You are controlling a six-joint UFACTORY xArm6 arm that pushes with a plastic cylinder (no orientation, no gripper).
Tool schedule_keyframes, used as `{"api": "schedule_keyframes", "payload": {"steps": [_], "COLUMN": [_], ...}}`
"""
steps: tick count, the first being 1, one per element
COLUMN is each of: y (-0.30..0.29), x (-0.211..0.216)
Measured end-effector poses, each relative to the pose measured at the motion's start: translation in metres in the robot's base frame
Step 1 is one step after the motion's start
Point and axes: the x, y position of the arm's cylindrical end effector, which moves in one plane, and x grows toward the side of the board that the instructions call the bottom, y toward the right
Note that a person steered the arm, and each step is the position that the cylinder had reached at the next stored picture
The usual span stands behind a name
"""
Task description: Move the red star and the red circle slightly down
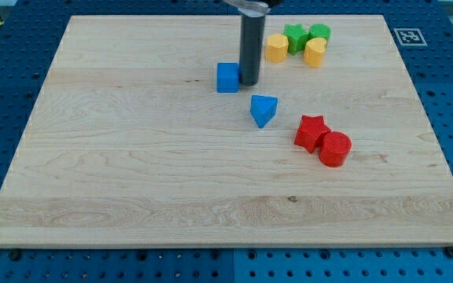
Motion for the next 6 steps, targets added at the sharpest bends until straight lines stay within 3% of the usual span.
{"api": "schedule_keyframes", "payload": {"steps": [1,3,5,6], "y": [-0.014,0.053,0.097,0.097], "x": [0.000,0.000,0.067,0.080]}}
